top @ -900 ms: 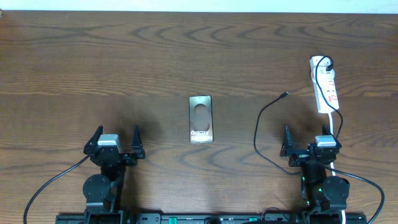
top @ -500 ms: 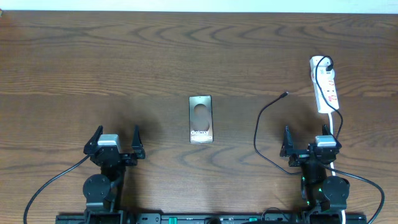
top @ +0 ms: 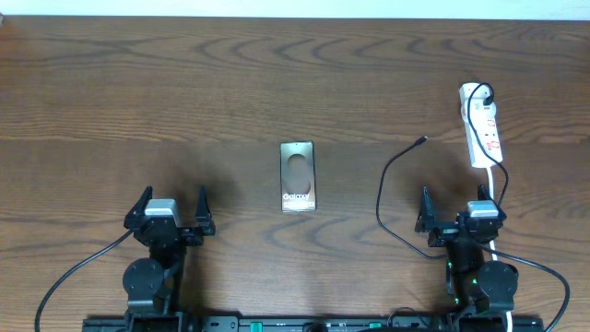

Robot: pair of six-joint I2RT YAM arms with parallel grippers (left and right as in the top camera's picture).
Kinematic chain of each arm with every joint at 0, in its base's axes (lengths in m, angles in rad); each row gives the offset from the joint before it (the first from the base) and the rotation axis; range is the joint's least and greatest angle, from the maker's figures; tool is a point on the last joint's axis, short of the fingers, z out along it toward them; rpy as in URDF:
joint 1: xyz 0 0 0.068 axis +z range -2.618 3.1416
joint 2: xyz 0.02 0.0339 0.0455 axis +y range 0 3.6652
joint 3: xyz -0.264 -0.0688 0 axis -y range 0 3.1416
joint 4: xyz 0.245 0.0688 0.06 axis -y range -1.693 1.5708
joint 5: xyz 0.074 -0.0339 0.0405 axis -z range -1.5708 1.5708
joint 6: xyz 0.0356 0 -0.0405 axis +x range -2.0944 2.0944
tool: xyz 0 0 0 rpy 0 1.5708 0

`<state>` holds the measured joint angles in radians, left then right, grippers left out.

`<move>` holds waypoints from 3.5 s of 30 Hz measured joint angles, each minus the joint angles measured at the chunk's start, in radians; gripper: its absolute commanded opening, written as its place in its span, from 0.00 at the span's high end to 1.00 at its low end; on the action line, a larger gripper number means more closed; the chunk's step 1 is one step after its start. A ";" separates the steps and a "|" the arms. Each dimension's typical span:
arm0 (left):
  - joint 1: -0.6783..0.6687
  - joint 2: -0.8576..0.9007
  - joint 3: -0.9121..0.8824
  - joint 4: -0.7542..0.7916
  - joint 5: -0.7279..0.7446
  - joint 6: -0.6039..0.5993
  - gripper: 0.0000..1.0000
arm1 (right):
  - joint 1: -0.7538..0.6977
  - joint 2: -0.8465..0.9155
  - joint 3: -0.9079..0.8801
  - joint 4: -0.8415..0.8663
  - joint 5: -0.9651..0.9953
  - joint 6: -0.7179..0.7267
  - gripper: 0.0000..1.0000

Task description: Plug charger to phone and switch on socket

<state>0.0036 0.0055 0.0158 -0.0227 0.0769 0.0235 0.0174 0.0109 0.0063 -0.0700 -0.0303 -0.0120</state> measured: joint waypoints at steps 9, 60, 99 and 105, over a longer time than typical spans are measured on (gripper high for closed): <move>0.000 0.000 0.000 0.000 0.000 0.000 0.03 | 0.000 0.000 0.000 0.000 0.000 0.000 0.01; 0.000 0.000 0.000 0.000 0.000 0.000 0.03 | 0.000 0.000 0.000 0.000 0.000 0.000 0.01; 0.000 0.463 0.617 -0.338 0.370 -0.362 0.03 | 0.000 0.001 0.000 0.000 0.000 0.000 0.01; 0.000 0.594 0.750 -0.389 0.375 -0.367 0.03 | 0.000 0.001 0.000 0.000 0.000 0.000 0.01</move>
<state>0.0036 0.5991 0.7654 -0.4122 0.4515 -0.3431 0.0174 0.0120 0.0063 -0.0696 -0.0303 -0.0120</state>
